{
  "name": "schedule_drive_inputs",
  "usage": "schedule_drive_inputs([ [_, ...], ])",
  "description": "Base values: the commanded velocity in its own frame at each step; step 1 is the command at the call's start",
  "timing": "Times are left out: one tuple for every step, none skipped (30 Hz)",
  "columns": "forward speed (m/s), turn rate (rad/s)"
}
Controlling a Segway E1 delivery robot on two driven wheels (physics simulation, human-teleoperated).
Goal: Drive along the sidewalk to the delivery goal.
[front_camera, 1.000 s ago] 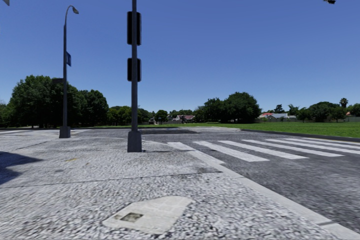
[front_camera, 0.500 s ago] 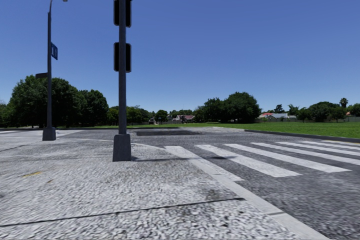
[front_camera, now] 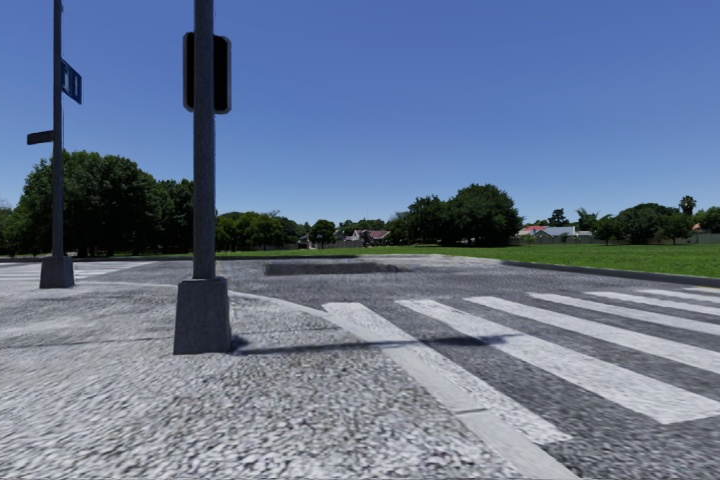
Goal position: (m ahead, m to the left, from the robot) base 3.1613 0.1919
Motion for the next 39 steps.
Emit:
schedule_drive_inputs([
  [2.0,0.0],
  [2.0,0.0],
  [2.0,0.0],
  [2.0,0.0],
  [2.0,0.0],
  [2.0,0.0],
  [2.0,0.0],
  [2.0,0.0],
  [2.0,0.0],
  [2.0,0.0],
  [2.0,0.0],
  [2.0,0.0],
  [2.0,0.0],
  [2.0,0.0],
  [2.0,0.0],
  [2.0,0.0],
  [2.0,0.0],
  [2.0,0.0],
  [2.0,0.0],
  [2.0,0.0],
  [2.0,0.0],
  [2.0,0.0],
  [2.0,0.0],
  [2.0,0.0],
  [2.0,0.0],
  [2.0,0.0],
  [2.0,0.0],
  [2.0,0.0],
  [2.0,0.0],
  [1.95,0.01],
  [1.7,0.11],
  [1.7,0.11],
  [1.35,0.23],
  [1.1,0.26],
  [0.91,0.25],
  [0.91,0.25],
  [0.84,0.25],
  [0.76,0.25],
  [0.71,0.25],
])
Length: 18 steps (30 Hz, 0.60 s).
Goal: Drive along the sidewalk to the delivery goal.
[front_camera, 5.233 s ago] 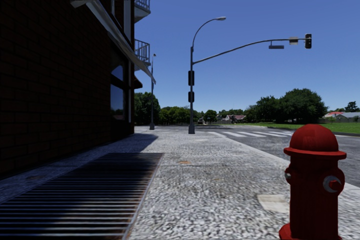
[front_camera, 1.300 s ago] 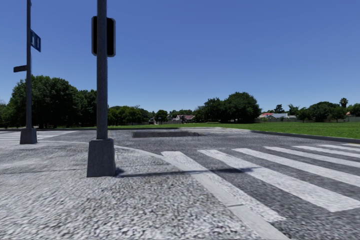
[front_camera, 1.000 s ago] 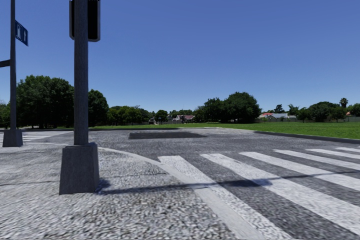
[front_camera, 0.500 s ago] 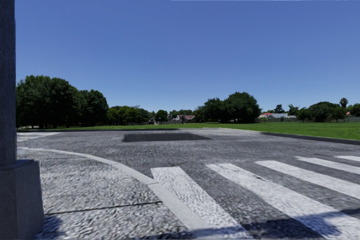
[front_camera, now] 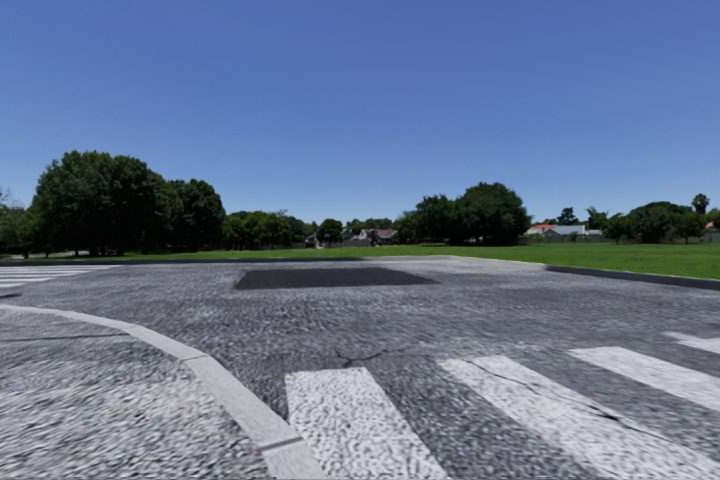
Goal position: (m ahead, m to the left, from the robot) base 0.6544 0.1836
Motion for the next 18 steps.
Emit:
schedule_drive_inputs([
  [0.71,0.25],
  [0.69,0.25],
  [0.68,0.25],
  [0.65,0.24],
  [0.59,0.24],
  [0.59,0.24],
  [0.57,0.24],
  [0.56,0.24],
  [0.56,0.23],
  [0.56,0.18],
  [0.56,0.18],
  [0.56,0.07],
  [0.56,0.0],
  [0.55,0.0],
  [0.55,0.0],
  [0.46,0.0],
  [0.13,0.0],
  [0.0,0.0],
])
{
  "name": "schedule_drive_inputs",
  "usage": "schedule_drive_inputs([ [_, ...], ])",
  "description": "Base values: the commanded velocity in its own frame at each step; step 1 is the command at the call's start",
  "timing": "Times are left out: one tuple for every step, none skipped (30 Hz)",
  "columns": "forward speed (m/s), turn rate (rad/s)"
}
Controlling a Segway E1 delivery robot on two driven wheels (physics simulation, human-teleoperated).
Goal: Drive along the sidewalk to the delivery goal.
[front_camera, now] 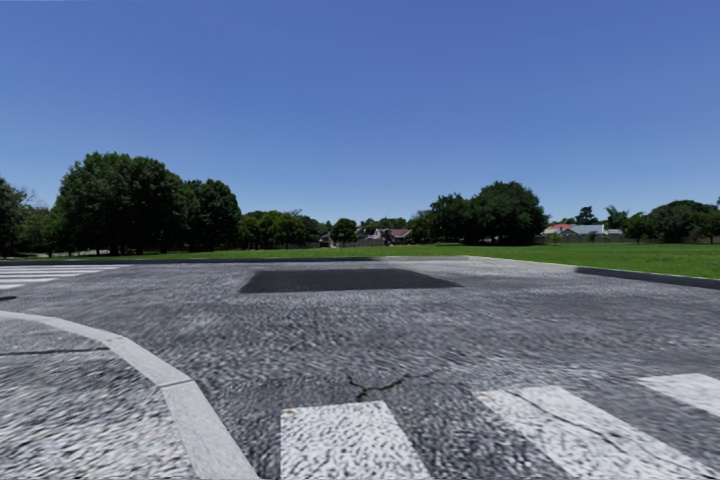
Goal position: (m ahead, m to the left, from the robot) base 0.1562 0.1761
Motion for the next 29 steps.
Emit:
schedule_drive_inputs([
  [0.0,0.0],
  [0.0,0.0],
  [0.0,0.0],
  [0.0,0.0],
  [0.0,0.0],
  [0.0,0.0],
  [0.0,0.0],
  [0.0,0.0],
  [0.0,0.0],
  [0.0,0.0],
  [0.0,0.0],
  [0.0,0.0],
  [0.0,0.0],
  [0.0,0.0],
  [0.0,0.0],
  [0.0,0.0],
  [0.0,0.0],
  [0.0,0.0],
  [0.0,0.0],
  [0.0,0.0],
  [0.0,0.0],
  [0.0,0.0],
  [0.0,0.0],
  [0.0,0.0],
  [0.0,0.0],
  [0.0,0.0],
  [0.0,0.0],
  [0.0,0.0],
  [0.0,0.0],
])
